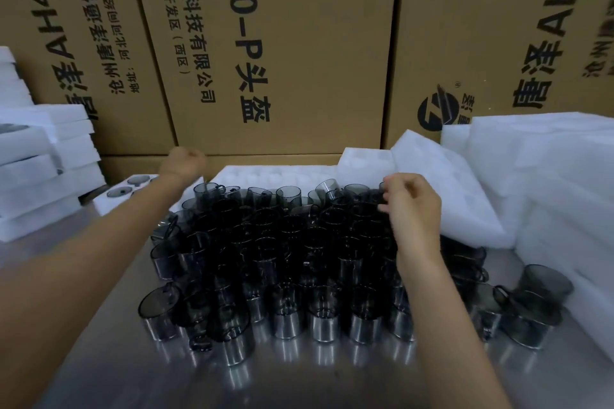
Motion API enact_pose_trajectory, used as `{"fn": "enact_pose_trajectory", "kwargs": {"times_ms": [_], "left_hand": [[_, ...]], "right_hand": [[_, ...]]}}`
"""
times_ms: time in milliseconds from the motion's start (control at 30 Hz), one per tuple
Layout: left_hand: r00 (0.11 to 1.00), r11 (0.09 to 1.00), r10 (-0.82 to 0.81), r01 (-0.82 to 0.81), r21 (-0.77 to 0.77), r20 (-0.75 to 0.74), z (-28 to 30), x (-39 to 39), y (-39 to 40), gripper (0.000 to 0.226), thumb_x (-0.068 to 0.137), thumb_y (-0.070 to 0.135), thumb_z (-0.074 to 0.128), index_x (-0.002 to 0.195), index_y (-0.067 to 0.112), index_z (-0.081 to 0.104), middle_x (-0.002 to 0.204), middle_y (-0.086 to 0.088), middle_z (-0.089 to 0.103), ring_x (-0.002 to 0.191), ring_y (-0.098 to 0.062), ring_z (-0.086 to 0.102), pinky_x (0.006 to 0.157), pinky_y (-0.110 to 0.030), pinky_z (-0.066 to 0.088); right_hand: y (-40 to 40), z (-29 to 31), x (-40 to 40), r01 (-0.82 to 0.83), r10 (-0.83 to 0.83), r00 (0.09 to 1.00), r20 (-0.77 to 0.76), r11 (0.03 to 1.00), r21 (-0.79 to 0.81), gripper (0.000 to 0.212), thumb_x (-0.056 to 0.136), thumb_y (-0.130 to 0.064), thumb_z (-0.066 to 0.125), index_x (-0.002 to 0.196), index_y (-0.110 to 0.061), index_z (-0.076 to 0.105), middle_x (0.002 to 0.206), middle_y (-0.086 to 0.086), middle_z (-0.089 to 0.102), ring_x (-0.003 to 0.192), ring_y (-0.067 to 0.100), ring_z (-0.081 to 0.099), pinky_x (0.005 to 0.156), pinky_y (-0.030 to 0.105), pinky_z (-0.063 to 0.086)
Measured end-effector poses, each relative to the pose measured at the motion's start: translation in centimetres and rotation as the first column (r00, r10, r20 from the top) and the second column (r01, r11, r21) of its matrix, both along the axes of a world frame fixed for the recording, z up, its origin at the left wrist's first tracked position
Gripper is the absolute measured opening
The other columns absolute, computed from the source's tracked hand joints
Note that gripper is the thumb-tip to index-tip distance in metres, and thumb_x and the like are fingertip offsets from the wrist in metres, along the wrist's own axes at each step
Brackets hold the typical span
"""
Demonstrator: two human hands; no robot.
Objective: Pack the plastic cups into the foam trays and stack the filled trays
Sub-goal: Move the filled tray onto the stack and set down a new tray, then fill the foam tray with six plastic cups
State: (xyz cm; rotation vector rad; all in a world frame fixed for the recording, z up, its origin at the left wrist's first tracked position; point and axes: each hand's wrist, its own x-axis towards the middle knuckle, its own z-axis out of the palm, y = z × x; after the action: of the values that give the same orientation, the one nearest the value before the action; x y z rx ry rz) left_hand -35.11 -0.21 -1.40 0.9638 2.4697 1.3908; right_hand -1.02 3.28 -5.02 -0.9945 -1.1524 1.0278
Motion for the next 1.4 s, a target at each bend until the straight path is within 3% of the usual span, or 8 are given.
{"fn": "enact_pose_trajectory", "kwargs": {"times_ms": [133, 267, 533, 667, 767, 1000, 1200, 1400], "left_hand": [[0.954, 0.967, -0.256, 0.251, -0.052, -0.157, 0.5, 8.4, 0.9, 0.017, 0.099, 0.015, 0.049, 0.095, 0.014, 0.065, 0.103, -0.014, 0.067, 0.093, -0.030, 0.060, 0.090, -0.036, 0.049], [0.880, 0.896, -0.443, 0.441, -0.049, -0.175, 0.5, 15.9, 0.0, 0.012, 0.097, 0.014, 0.052, 0.097, 0.018, 0.064, 0.118, -0.007, 0.064, 0.095, -0.035, 0.064, 0.082, -0.036, 0.049], [0.835, 0.807, -0.546, 0.545, 0.228, -0.063, 1.3, 22.5, -1.4, 0.021, 0.103, 0.025, 0.047, 0.120, 0.021, 0.059, 0.117, 0.004, 0.054, 0.086, -0.001, 0.053, 0.065, -0.009, 0.043], [0.822, 0.796, -0.533, 0.408, 0.448, 0.198, 1.9, 22.4, -3.7, 0.037, 0.101, 0.051, 0.036, 0.133, 0.034, 0.043, 0.128, 0.004, 0.056, 0.106, -0.012, 0.059, 0.083, -0.035, 0.052], [0.595, 0.723, -0.665, 0.363, 0.588, 0.452, 1.7, 21.1, -5.6, 0.048, 0.094, 0.058, 0.044, 0.126, 0.026, 0.057, 0.117, -0.004, 0.066, 0.103, -0.024, 0.067, 0.073, -0.040, 0.059], [0.422, 0.630, -0.744, 0.701, 0.334, 0.519, -0.9, 19.8, -11.3, 0.031, 0.076, 0.041, 0.078, 0.103, 0.026, 0.078, 0.117, -0.004, 0.073, 0.104, -0.021, 0.071, 0.075, -0.031, 0.059], [0.393, 0.629, -0.707, 0.729, 0.269, 0.588, -5.3, 23.4, -17.0, 0.041, 0.088, 0.038, 0.068, 0.127, 0.029, 0.061, 0.120, 0.000, 0.072, 0.108, -0.018, 0.070, 0.071, -0.028, 0.059], [0.578, 0.719, -0.636, 0.685, 0.119, 0.511, -10.7, 26.9, -19.6, 0.069, 0.091, 0.037, 0.067, 0.146, 0.050, 0.028, 0.127, 0.019, 0.064, 0.104, -0.005, 0.068, 0.095, -0.034, 0.052]], "right_hand": [[1.8, -1.8, 2.4, 0.264, -0.422, 0.744, 0.518, 0.898, 0.353, 0.040, 0.091, -0.027, 0.062, 0.128, -0.014, 0.054, 0.132, 0.007, 0.053, 0.127, 0.028, 0.040, 0.100, 0.040, 0.033], [3.9, -2.2, 5.5, 0.161, -0.260, 0.434, 0.863, 0.965, 0.209, 0.044, 0.098, -0.040, 0.050, 0.130, -0.010, 0.055, 0.121, 0.015, 0.064, 0.121, 0.035, 0.046, 0.100, 0.044, 0.030], [0.2, 2.2, 9.7, -0.091, -0.282, 0.566, 0.774, 0.913, 0.398, 0.040, 0.096, -0.034, 0.058, 0.126, -0.007, 0.060, 0.106, 0.013, 0.065, 0.108, 0.035, 0.053, 0.092, 0.040, 0.034], [-4.1, 3.9, 12.9, -0.322, -0.146, 0.516, 0.844, 0.880, 0.349, 0.036, 0.094, -0.028, 0.064, 0.128, -0.015, 0.060, 0.102, 0.005, 0.060, 0.105, 0.026, 0.049, 0.091, 0.033, 0.035], [-7.5, 4.0, 15.0, -0.490, -0.017, 0.454, 0.891, 0.830, 0.266, 0.033, 0.094, -0.024, 0.065, 0.127, -0.022, 0.061, 0.110, -0.005, 0.061, 0.113, 0.019, 0.047, 0.098, 0.034, 0.038], [-12.2, 4.0, 18.3, -0.633, 0.169, 0.295, 0.940, 0.772, 0.060, 0.036, 0.088, -0.020, 0.070, 0.115, -0.042, 0.060, 0.112, -0.031, 0.058, 0.112, -0.007, 0.048, 0.081, 0.004, 0.037], [-11.5, 3.3, 18.0, -0.442, 0.113, 0.573, 0.811, 0.876, 0.190, 0.030, 0.087, -0.054, 0.064, 0.112, -0.038, 0.065, 0.111, -0.021, 0.062, 0.107, -0.006, 0.055, 0.082, 0.010, 0.040], [-10.6, -3.8, 14.9, -0.464, 0.299, 0.220, 0.928, 0.869, -0.170, 0.053, 0.096, -0.056, 0.052, 0.140, -0.027, 0.051, 0.144, -0.008, 0.050, 0.137, 0.016, 0.040, 0.117, 0.043, 0.028]]}}
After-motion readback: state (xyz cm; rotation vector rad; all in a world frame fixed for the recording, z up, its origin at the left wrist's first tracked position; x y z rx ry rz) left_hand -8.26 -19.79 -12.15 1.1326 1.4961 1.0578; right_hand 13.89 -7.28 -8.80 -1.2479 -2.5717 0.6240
